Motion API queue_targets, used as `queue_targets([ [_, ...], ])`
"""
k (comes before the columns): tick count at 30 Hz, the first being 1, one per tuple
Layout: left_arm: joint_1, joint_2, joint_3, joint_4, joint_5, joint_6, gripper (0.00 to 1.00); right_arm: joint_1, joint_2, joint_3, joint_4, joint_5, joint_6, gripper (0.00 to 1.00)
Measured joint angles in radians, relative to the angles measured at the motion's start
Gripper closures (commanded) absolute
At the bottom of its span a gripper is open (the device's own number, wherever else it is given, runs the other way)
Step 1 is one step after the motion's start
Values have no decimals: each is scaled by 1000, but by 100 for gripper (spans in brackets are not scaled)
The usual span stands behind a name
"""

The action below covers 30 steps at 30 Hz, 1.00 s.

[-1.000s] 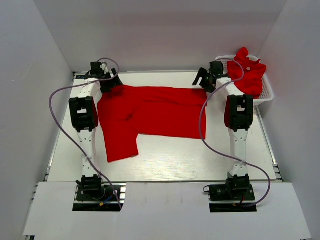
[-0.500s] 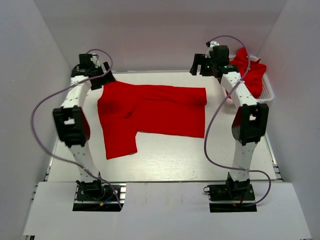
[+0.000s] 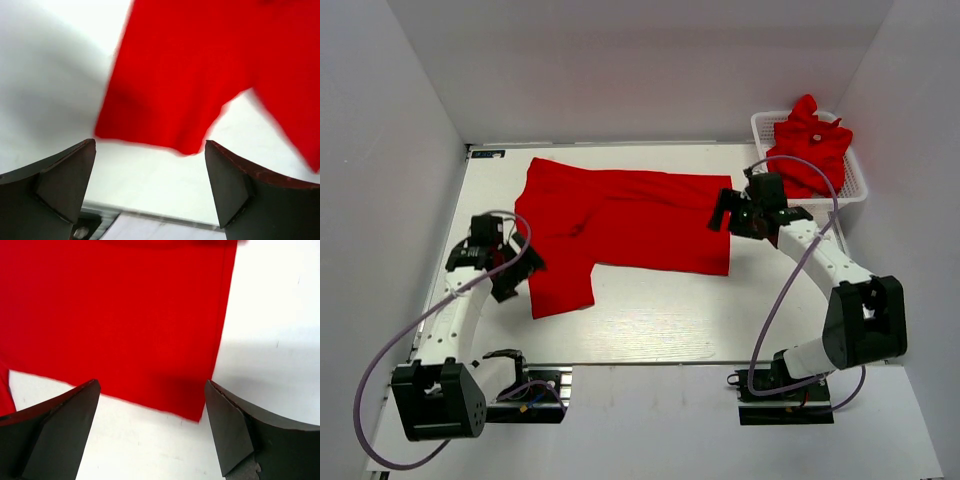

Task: Fold and stack the t-shirts
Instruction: Fold the flattened tshirt in 1/3 of the way, then grap the side of the flattened tshirt closest away from the robot with both arms

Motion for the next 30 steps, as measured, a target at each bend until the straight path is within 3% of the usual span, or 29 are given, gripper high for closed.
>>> queue_targets([
  [8,0,-121,-258,-64,5,-64,0,7,-111,-129,-1,-28,63,10],
  [19,0,-81,-321,65,-19,-121,10,7,-114,-177,-18,-35,70,10],
  [22,0,-46,-344,135,-23,-122,23,6,-114,-177,-18,-37,80,10],
  [25,0,-3,-376,185,-22,-119,27,6,-114,-177,-18,-37,87,10],
  [28,0,0,-381,214,-14,-120,48,6,-110,-177,-19,-36,92,10],
  [30,0,-1,-392,232,-11,-123,69,7,-105,-177,-18,-32,94,10],
])
